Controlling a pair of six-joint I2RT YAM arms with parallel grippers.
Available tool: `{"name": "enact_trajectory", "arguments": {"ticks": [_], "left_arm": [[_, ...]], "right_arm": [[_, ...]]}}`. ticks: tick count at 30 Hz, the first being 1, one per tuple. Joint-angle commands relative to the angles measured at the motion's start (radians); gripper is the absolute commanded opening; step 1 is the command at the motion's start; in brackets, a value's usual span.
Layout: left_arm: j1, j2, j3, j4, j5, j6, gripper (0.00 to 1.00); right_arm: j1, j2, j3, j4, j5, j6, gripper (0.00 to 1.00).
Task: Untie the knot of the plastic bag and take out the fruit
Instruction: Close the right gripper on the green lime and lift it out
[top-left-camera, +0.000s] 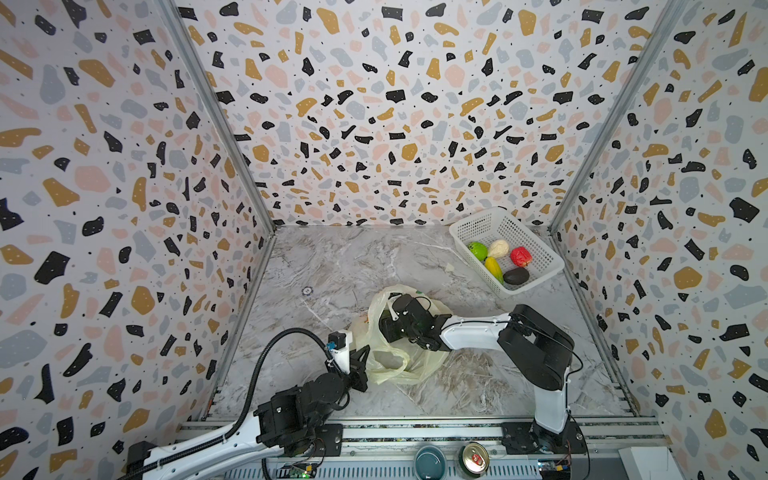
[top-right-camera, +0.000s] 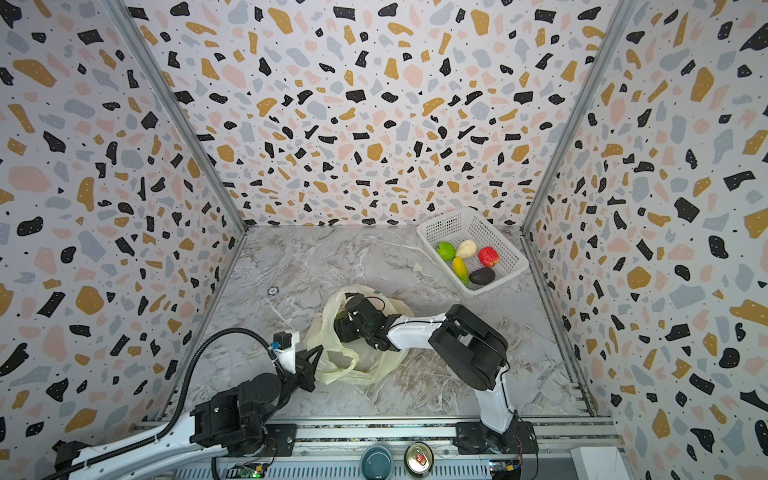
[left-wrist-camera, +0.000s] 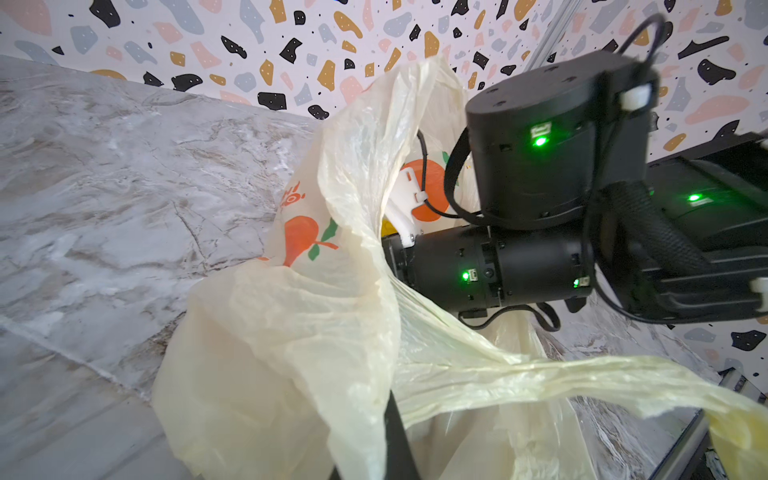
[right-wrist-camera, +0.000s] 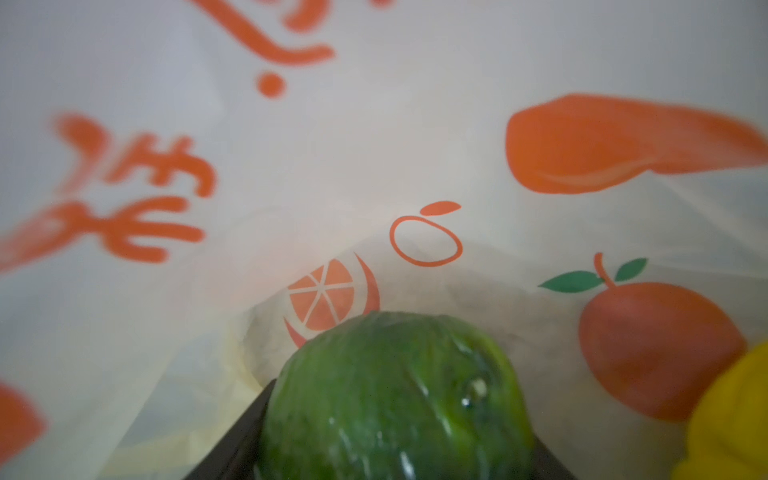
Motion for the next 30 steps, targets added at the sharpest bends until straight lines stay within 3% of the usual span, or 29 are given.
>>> {"name": "enact_trajectory", "arguments": {"ticks": [1, 15, 30], "left_arm": [[-0.004, -0.006, -0.002, 0.044, -0.03, 0.016, 0.0], [-0.004, -0.018, -0.015, 0.091, -0.063, 0.034, 0.0], [-0.004, -0.014, -0.007, 0.107, -0.077, 0.055, 0.0]], "right_arm": [[0.005, -0.099, -0.02, -0.046, -0.028, -0.026, 0.54], [0.003, -0.329, -0.09, -0.263, -0.169, -0.082, 0.54], [-0.002, -0.601, -0.094, -0.495, -0.173, -0.108, 0.54]]}}
